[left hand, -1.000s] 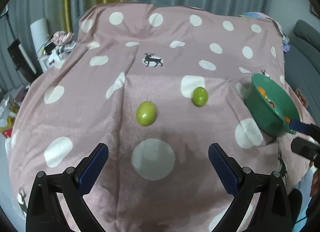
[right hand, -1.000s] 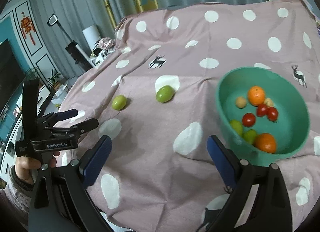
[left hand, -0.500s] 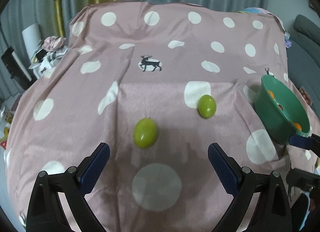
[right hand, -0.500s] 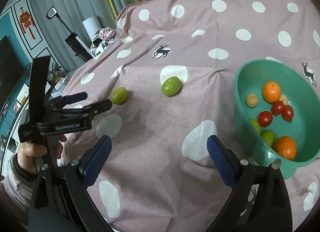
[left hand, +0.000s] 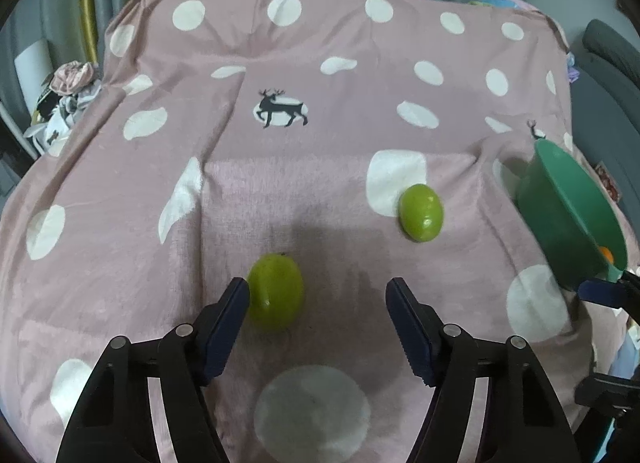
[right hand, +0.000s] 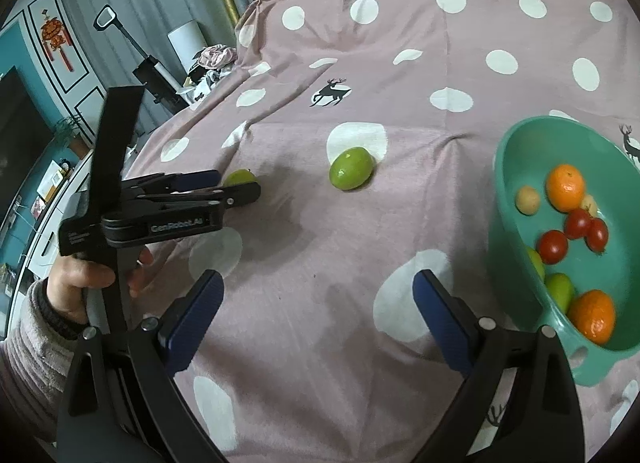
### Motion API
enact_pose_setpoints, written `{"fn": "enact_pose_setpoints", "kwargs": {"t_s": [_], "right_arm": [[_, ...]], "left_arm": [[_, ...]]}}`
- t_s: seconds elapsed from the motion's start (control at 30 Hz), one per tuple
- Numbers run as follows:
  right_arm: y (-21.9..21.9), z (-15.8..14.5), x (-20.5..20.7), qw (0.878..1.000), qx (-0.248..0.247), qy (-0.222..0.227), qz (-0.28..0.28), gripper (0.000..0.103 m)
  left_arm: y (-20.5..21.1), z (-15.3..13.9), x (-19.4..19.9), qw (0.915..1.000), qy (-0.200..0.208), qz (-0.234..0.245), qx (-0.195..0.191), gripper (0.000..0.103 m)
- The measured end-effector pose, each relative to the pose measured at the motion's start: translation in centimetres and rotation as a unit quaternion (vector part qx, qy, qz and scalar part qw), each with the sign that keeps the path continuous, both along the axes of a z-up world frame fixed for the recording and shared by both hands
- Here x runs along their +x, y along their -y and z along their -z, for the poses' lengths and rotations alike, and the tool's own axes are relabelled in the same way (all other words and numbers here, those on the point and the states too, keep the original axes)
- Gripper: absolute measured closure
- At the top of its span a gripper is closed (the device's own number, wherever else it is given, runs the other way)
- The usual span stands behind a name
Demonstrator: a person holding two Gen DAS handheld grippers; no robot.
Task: Organize fruits
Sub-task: 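Grasp a large green plum with the left tool, then grasp the other green plum with the right tool while the left tool holds its plum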
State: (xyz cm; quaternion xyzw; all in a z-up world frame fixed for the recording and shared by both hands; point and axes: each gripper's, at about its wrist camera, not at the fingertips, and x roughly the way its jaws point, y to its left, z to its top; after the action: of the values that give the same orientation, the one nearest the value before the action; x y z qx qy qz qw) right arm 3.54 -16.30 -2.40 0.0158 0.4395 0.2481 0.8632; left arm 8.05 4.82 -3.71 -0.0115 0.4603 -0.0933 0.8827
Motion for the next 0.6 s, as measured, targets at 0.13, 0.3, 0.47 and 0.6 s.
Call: {"fn": "enact_pose_setpoints", "kwargs": {"t_s": [0.13,0.3,0.47,0.6], "right_arm": [[-0.1,0.1,0.4,1.000,0.005,-0.002,-0.006,0.008],[0.0,0.2,1.3,1.000,0.012,-0.007,-0.004,0.009],[-0.2,0.5,2.0,1.000,0.018,-0.013,-0.001,0.010],[-0.2,0.8,2.3,0.999,0.024,-0.021,0.000,0.011]], "left_arm": [[-0.4,1.0,1.1,0.9997,-0.017,-0.010,0.012,0.043],[-0.9,1.8,1.8,0.9992,-0.034,-0.017,0.016,0.057],[-1.2,2.4,2.2,0.9986,-0.048,-0.019,0.012,0.061],[-1.1,2.4,2.4,0.9983,-0.052,-0.018,0.020,0.065]]}}
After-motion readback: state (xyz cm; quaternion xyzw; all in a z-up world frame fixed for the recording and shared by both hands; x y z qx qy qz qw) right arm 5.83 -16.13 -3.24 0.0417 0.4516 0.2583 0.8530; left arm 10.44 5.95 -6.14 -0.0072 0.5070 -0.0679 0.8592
